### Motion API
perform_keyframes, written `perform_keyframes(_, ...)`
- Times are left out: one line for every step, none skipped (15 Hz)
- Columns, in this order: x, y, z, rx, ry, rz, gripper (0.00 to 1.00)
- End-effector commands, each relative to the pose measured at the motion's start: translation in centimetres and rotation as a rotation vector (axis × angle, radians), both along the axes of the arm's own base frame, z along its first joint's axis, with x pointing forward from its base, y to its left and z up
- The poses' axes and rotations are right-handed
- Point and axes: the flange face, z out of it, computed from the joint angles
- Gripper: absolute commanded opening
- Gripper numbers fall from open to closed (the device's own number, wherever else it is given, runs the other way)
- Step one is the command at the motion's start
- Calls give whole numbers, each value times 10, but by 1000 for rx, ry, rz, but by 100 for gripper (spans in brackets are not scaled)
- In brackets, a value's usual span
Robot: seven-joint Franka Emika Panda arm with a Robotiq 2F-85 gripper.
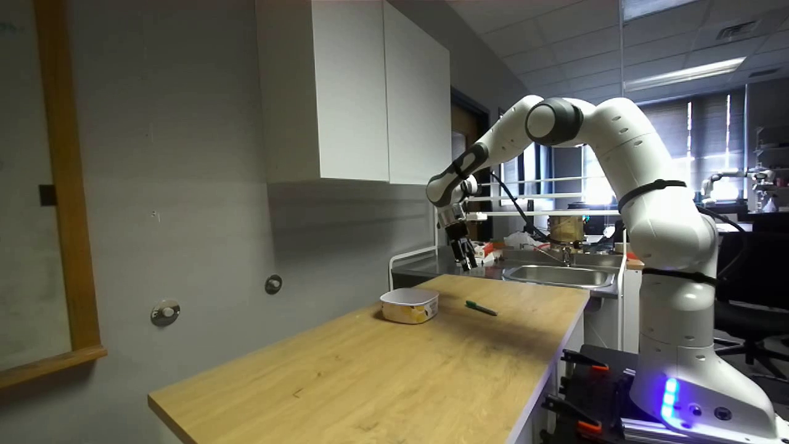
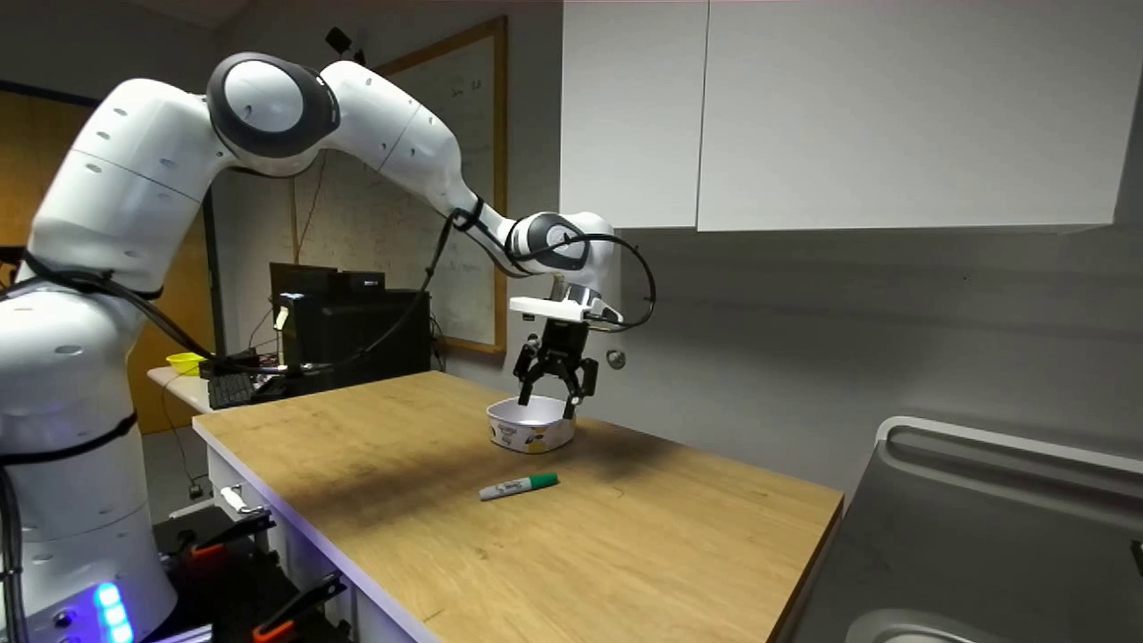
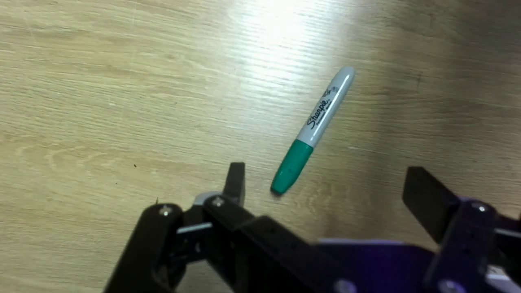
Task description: Put the pen inside the container.
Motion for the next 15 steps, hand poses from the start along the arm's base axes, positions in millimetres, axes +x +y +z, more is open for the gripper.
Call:
perform_keyframes(5, 2, 6, -3, -15, -7, 100)
perform_keyframes(7, 2, 0, 5, -4, -12, 100)
perform_keyframes(9, 2, -7, 7, 6, -18, 100)
perform_keyframes(11, 3, -16, 11, 18, -24, 100)
perform_keyframes(13, 5, -27, 12, 31, -34, 100)
perform_keyframes(14, 6, -36, 10, 42, -41, 100)
perform_keyframes(15, 7, -48, 11, 56, -48, 100)
perform_keyframes(15, 8, -57, 16, 69, -54, 100)
perform_keyframes(16, 8, -66, 17, 76, -68, 100)
perform_keyframes(16, 7, -74, 21, 78, -86, 100)
perform_keyframes(16, 6, -81, 23, 78, -106, 100)
perform_keyframes(15, 3, -87, 26, 73, -127, 100)
perform_keyframes(15, 1, -92, 31, 67, -149, 100)
perform_keyframes(15, -3, -97, 31, 53, -180, 100)
perform_keyframes(13, -7, -100, 40, 40, -207, 100)
